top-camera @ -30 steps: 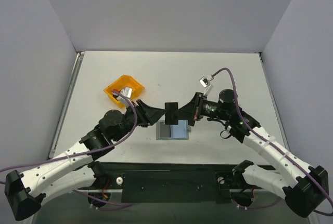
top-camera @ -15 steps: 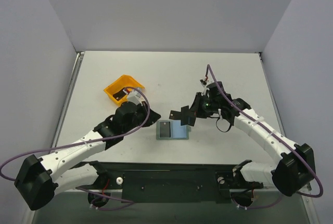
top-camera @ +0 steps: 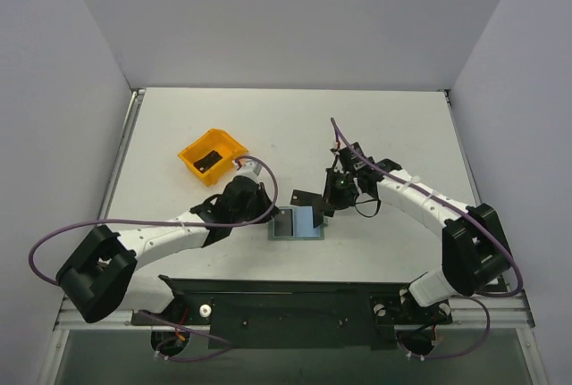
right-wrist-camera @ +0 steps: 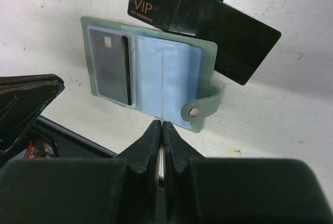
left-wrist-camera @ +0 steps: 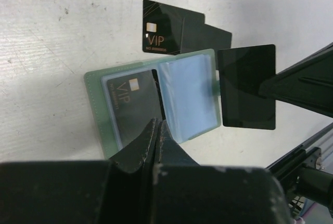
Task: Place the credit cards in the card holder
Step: Pick up the credit card at the corner of the board, then turn over the card slot in the card holder.
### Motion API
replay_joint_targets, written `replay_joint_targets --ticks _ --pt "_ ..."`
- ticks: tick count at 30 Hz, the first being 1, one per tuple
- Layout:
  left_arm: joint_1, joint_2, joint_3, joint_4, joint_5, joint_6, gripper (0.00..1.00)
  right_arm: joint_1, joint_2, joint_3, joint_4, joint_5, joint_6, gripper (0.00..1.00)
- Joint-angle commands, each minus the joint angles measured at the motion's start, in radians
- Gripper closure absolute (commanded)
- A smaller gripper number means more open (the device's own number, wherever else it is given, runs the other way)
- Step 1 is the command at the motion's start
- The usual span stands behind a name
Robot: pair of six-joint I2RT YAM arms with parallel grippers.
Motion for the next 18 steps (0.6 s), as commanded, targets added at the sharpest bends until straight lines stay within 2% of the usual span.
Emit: replay_joint_targets --ticks 1,18 --pt "0.003 0.059 -0.016 0.072 -0.022 -0.006 1.0 0.011 0.042 0.037 -0.024 0.021 -0.032 1.0" --pt "0.009 0.187 -0.056 0.126 -0.001 -0.052 1.0 0.042 0.145 0.021 -0.012 0.05 -0.034 1.0"
